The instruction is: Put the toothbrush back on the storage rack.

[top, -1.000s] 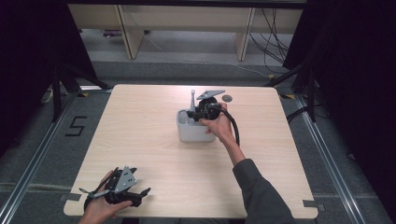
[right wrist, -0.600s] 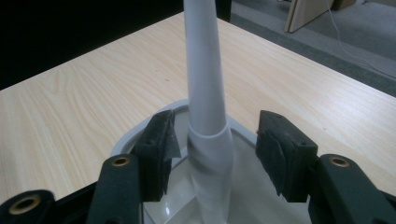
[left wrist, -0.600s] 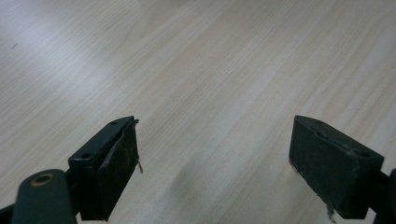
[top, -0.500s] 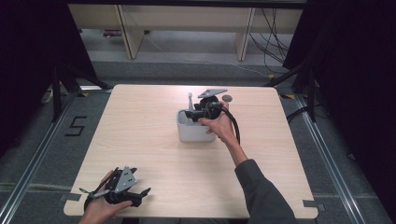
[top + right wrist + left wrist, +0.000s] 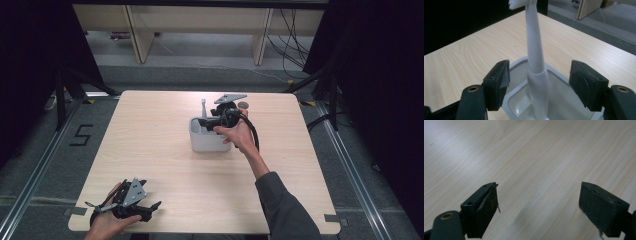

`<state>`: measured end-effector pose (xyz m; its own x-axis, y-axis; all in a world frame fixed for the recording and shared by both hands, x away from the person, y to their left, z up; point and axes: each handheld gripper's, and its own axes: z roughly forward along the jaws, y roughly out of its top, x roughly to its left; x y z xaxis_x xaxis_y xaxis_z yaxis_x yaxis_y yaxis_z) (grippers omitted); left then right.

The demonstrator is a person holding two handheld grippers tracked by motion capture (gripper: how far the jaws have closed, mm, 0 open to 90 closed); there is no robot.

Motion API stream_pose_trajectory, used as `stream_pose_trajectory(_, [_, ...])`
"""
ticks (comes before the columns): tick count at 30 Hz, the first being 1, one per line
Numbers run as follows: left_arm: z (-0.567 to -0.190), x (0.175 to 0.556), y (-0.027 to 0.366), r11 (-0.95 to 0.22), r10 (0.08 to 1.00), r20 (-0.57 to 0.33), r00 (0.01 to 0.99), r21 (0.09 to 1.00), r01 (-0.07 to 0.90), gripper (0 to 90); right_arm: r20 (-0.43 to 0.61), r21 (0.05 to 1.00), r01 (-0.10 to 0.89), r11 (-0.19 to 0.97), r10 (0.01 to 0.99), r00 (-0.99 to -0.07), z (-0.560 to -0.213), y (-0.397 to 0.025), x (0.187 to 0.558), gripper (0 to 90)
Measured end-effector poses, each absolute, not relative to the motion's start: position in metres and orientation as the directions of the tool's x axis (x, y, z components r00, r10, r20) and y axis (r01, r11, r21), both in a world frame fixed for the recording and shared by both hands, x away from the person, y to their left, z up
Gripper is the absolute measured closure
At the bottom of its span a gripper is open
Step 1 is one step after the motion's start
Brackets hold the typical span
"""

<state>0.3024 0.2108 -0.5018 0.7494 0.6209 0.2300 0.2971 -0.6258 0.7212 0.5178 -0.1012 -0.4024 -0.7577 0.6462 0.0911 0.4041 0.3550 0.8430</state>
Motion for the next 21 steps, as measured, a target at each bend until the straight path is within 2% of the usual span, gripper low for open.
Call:
stream_pose_trajectory(8, [-0.502, 0.302, 0.211, -0.623, 0.625, 0.23, 0.746, 0.723, 0.299, 15.1, 0.09, 0.847, 0.4, 0.35, 0.647, -0.757, -0.395, -0.105, 0.51, 31.6])
stream_pose_trajectory(9, [-0.502, 0.303, 0.211, -0.63, 0.618, 0.234, 0.751, 0.718, 0.295, 15.1, 0.059, 0.856, 0.368, 0.363, 0.639, -0.767, -0.394, -0.107, 0.511, 31.6])
stream_pose_trajectory(11, [-0.502, 0.302, 0.211, -0.622, 0.624, 0.228, 0.747, 0.724, 0.299, 15.1, 0.064, 0.862, 0.363, 0.354, 0.634, -0.771, -0.393, -0.108, 0.509, 31.6])
stream_pose_trajectory(12, [-0.502, 0.302, 0.211, -0.626, 0.621, 0.231, 0.749, 0.722, 0.297, 15.1, 0.093, 0.857, 0.388, 0.34, 0.638, -0.764, -0.392, -0.108, 0.507, 31.6])
stream_pose_trajectory(14, [-0.502, 0.302, 0.211, -0.628, 0.62, 0.232, 0.75, 0.72, 0.297, 15.1, 0.059, 0.861, 0.364, 0.356, 0.64, -0.766, -0.39, -0.11, 0.506, 31.7])
stream_pose_trajectory(21, [-0.502, 0.303, 0.211, -0.625, 0.623, 0.231, 0.748, 0.722, 0.298, 15.1, 0.073, 0.861, 0.376, 0.342, 0.648, -0.758, -0.386, -0.117, 0.499, 32.0])
